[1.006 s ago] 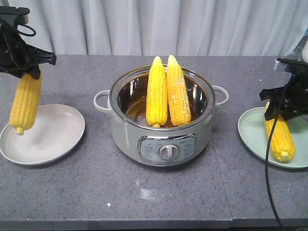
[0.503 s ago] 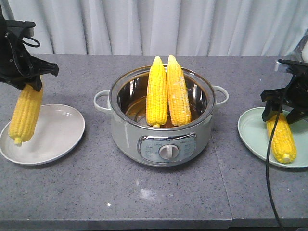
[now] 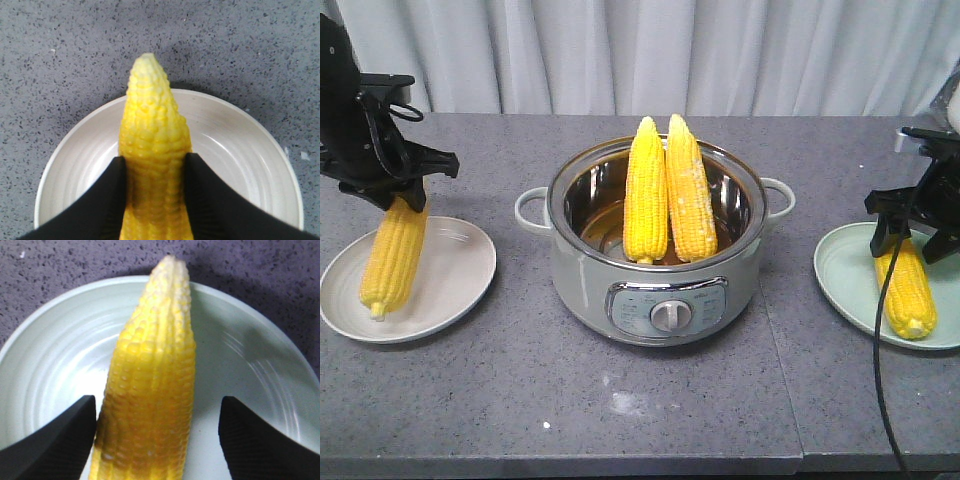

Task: Distribute corn equally
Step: 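Lower the cobs flat onto the cream and green plates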

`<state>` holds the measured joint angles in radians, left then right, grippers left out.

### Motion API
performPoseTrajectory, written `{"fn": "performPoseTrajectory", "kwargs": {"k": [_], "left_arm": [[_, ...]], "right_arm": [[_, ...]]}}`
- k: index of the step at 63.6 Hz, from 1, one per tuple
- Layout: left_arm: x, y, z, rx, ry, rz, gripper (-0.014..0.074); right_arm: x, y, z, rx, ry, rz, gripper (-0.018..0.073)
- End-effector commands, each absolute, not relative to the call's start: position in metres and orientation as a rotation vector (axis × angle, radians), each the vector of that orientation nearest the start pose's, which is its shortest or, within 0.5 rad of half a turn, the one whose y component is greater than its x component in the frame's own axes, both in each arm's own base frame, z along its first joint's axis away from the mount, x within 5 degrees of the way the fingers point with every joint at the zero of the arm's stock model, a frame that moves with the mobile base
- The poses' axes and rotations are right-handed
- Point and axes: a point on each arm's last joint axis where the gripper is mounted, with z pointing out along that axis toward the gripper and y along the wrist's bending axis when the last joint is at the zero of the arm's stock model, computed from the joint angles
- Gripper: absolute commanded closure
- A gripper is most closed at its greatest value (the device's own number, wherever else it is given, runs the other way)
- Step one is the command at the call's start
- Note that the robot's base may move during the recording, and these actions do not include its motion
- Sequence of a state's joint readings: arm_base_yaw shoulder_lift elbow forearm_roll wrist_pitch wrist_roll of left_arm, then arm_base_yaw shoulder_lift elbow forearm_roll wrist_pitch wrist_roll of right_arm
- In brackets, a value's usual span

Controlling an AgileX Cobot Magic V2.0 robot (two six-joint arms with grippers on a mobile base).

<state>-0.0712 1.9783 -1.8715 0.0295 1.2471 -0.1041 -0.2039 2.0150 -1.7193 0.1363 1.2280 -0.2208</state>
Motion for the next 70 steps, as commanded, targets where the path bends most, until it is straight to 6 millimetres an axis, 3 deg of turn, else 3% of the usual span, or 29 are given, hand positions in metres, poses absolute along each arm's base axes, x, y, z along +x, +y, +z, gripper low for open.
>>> {"fn": "performPoseTrajectory", "kwargs": {"k": [1, 23, 56, 70], "left_arm": [[0.4166, -0.0286, 0.3255, -0.040, 2.765, -0.017, 0.0602], [0.4166, -0.0292, 0.3255, -0.038, 2.765, -0.025, 0.0564], [0.4165, -0.0299, 0.3255, -0.042, 2.766, -0.038, 0.0303], [0.4165, -0.0300, 0.3255, -0.042, 2.766, -0.039, 0.0269]], "right_arm": [[0.4075, -0.0753, 0.2717, 0.035, 2.898, 0.118, 0.0050], [0.4082, -0.0755, 0.2719, 0.061, 2.890, 0.119, 0.0050], [0.4074, -0.0753, 0.2717, 0.061, 2.899, 0.122, 0.0050], [0.4073, -0.0755, 0.2717, 0.071, 2.900, 0.119, 0.0050]]}}
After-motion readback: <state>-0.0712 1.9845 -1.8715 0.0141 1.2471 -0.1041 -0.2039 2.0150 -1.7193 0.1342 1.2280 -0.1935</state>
